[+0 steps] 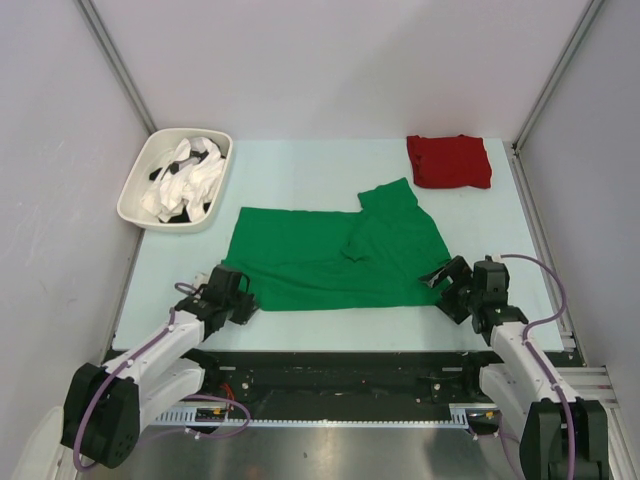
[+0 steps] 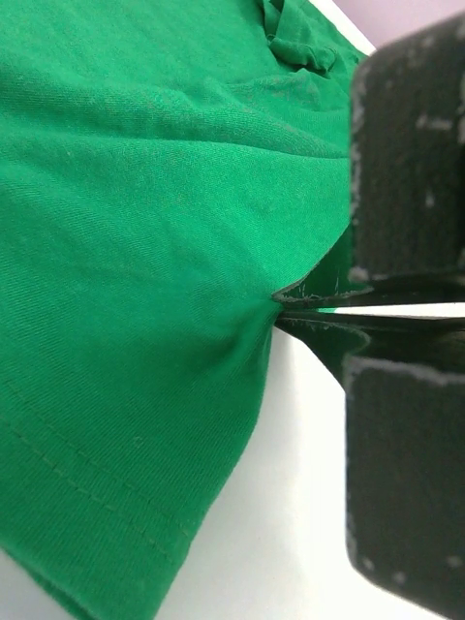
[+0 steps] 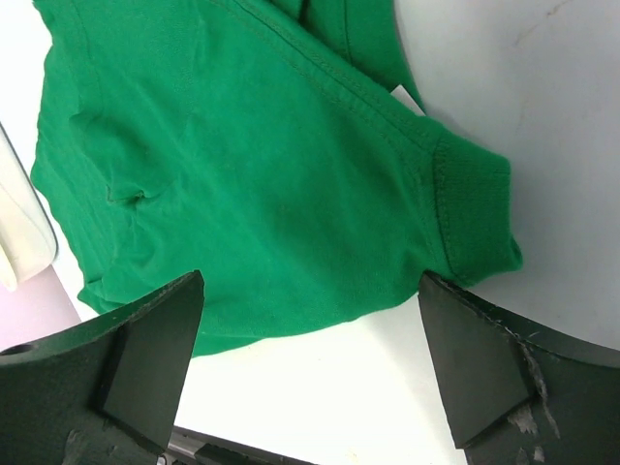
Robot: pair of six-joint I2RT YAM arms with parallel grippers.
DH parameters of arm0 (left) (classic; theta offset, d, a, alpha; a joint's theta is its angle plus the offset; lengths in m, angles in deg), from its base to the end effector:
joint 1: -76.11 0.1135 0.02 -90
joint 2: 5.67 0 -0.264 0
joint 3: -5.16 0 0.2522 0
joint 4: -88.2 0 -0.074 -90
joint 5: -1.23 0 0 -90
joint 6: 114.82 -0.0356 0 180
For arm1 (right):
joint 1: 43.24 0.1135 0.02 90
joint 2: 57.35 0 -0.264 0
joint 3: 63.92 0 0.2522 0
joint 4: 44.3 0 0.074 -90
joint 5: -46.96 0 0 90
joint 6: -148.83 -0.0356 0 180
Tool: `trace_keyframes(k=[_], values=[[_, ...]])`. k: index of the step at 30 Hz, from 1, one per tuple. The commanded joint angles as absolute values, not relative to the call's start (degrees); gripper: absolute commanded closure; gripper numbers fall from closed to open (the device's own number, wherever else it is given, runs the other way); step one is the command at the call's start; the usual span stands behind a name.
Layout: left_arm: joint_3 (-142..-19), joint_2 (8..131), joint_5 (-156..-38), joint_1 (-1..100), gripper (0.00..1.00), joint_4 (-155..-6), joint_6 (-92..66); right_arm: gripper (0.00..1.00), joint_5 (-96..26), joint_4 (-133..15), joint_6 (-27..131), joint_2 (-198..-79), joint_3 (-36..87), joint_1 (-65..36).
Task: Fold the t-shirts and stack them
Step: Fold the tshirt
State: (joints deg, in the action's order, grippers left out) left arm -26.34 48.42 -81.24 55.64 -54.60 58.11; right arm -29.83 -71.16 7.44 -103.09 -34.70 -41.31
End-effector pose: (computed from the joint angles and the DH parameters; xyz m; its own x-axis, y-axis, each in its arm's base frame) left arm 0.1450 -0.0491 0.1360 -0.3824 -0.9074 -0.1743 -0.7684 0.4171 -0.4854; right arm 0.1562 0.0134 0.1562 -0.5837 0.7415 -0.3309 0.4124 0.6217 0.6659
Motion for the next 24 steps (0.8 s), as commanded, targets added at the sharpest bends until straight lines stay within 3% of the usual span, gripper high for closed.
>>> trace_keyframes(k=[1,6,18,24], values=[[-24.69,48.48,-78.92,56.25,1.00,-49.39,55.86,0.05,-26.87,-66.58,7.33,-105.51,-35.39,-41.66],[-25.39,45.49,-78.92,56.25,1.00,-47.72,55.16,0.14,-26.87,-68.77,7.77,-105.60,-35.66,-41.66],[-27.50,43.38,-78.31,57.30,1.00,-45.96,52.17,0.11,-27.66,-82.22,9.44,-95.41,-34.25,-41.66],[-27.32,44.52,-79.10,58.18,1.00,-47.45,51.38,0.12,-27.40,-79.52,8.47,-97.69,-36.27,-41.57]])
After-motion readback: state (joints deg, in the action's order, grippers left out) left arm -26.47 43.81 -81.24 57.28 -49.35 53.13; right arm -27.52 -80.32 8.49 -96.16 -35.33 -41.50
